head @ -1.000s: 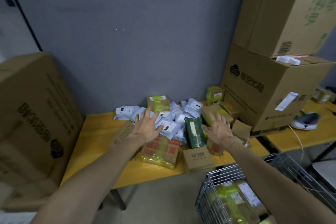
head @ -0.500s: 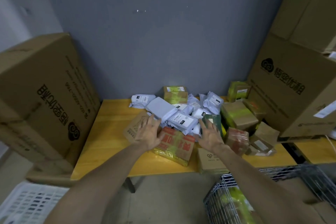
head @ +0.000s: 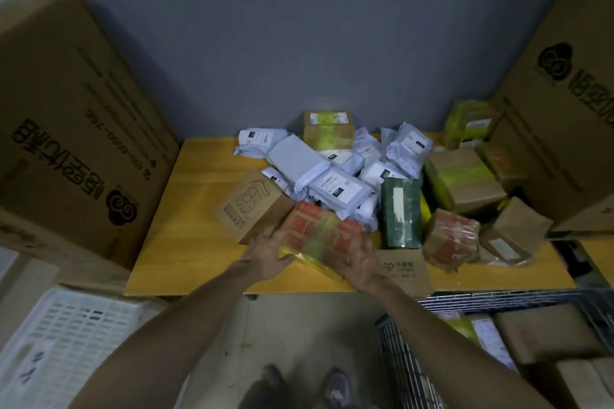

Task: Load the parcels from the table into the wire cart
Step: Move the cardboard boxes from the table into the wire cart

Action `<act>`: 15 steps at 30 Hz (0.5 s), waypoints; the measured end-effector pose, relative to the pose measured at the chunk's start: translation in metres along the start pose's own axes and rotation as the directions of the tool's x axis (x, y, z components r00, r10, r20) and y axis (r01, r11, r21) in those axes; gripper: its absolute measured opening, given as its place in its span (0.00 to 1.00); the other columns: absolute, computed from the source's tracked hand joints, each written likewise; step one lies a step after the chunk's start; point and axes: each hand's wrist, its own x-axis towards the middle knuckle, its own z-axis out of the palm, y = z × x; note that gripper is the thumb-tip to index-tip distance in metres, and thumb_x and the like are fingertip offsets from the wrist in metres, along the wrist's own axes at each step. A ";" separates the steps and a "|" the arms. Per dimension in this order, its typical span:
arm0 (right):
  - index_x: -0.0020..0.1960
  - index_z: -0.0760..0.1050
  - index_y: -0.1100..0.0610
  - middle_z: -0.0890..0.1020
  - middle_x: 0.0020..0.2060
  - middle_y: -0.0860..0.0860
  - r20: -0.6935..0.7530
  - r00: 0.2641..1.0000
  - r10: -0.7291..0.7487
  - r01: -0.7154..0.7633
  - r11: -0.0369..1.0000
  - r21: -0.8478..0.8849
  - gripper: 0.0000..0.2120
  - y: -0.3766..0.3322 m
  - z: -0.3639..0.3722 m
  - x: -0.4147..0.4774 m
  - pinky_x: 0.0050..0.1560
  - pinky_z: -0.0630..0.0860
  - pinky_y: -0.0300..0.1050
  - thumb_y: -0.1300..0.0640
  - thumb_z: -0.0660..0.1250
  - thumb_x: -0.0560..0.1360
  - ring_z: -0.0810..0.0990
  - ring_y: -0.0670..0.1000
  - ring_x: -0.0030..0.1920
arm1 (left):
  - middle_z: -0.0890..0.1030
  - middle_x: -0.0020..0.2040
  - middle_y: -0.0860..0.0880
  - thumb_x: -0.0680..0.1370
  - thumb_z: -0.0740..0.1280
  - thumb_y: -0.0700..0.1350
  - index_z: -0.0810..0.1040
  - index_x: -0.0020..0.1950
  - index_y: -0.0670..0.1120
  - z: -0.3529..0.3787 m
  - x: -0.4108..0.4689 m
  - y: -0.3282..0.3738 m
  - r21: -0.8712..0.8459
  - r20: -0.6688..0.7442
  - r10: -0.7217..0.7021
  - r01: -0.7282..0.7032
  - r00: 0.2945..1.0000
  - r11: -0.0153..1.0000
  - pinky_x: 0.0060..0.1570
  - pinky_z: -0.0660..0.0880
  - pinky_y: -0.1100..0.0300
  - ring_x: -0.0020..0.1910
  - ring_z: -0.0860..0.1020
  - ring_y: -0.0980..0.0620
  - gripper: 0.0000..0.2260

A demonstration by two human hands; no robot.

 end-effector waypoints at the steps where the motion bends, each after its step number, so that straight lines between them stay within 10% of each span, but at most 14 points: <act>1: 0.80 0.40 0.53 0.55 0.75 0.61 0.002 1.000 0.030 -0.030 0.999 -0.021 0.47 0.002 0.006 0.003 0.68 0.68 0.56 0.42 0.69 0.75 0.63 0.63 0.71 | 0.54 0.79 0.46 0.79 0.64 0.60 0.53 0.79 0.57 0.003 0.006 -0.001 -0.005 0.032 -0.014 0.014 0.999 1.000 0.74 0.61 0.46 0.77 0.57 0.42 0.33; 7: 0.79 0.53 0.59 0.63 0.74 0.61 0.099 0.985 0.140 -0.132 0.987 -0.091 0.32 0.008 0.031 0.020 0.67 0.68 0.49 0.51 0.61 0.81 0.67 0.62 0.70 | 0.53 0.80 0.47 0.76 0.66 0.64 0.50 0.79 0.62 0.013 0.057 -0.015 -0.096 0.123 -0.001 0.013 0.992 0.995 0.73 0.62 0.44 0.78 0.54 0.43 0.37; 15: 0.80 0.34 0.50 0.49 0.78 0.63 0.194 0.905 0.378 -0.390 0.920 0.029 0.53 0.005 0.066 0.042 0.65 0.70 0.49 0.56 0.71 0.73 0.68 0.63 0.71 | 0.53 0.78 0.46 0.67 0.80 0.54 0.48 0.79 0.62 0.031 0.101 -0.042 -0.251 0.257 0.082 -0.015 0.963 0.968 0.69 0.68 0.46 0.75 0.60 0.45 0.51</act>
